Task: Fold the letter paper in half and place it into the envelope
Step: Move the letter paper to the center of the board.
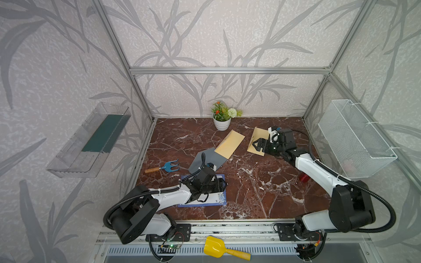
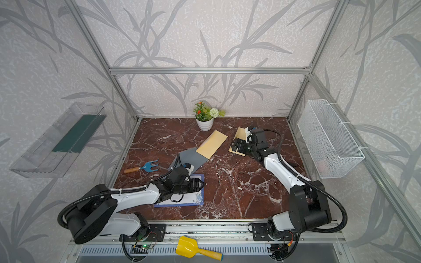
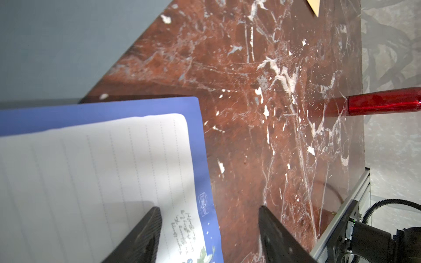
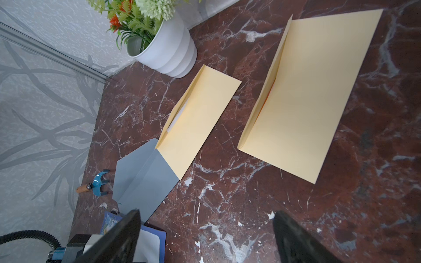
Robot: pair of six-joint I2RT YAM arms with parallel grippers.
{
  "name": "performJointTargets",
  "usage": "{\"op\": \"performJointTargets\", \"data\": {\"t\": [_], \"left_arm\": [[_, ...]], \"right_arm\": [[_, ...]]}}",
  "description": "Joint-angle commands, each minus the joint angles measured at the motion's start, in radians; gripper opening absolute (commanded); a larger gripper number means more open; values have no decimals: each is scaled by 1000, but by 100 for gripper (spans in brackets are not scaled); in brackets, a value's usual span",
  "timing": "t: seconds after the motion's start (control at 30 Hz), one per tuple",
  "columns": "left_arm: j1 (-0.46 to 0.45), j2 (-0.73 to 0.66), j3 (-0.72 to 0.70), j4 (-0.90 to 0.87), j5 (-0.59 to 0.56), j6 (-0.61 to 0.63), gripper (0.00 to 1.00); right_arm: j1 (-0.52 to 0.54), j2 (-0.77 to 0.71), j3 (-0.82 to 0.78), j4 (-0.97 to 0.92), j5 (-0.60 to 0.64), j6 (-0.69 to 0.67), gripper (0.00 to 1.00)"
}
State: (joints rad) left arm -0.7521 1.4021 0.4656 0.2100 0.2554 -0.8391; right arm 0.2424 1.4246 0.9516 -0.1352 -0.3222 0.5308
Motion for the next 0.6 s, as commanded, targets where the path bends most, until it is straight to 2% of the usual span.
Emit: {"op": "performJointTargets", "data": {"t": [0.0,0.17,0.37,0.47,0.57], "left_arm": [[-24,102,48,23,32,-12,68],[-58,299,202,104,85,0,66],[-60,514,393,221,209,-5,62],[-62,533,464,201,237,10,61],[-62,491,516,129,233,49,61]], "right_arm": [[-30,-41,-38,-41,-3,18,91],[-72,-76,-97,-94,-46,13,88],[-103,-156,-176,-189,-68,-18,81],[-110,-179,-193,-248,-93,-52,78],[-109,-184,-210,-274,-128,-75,78]]}}
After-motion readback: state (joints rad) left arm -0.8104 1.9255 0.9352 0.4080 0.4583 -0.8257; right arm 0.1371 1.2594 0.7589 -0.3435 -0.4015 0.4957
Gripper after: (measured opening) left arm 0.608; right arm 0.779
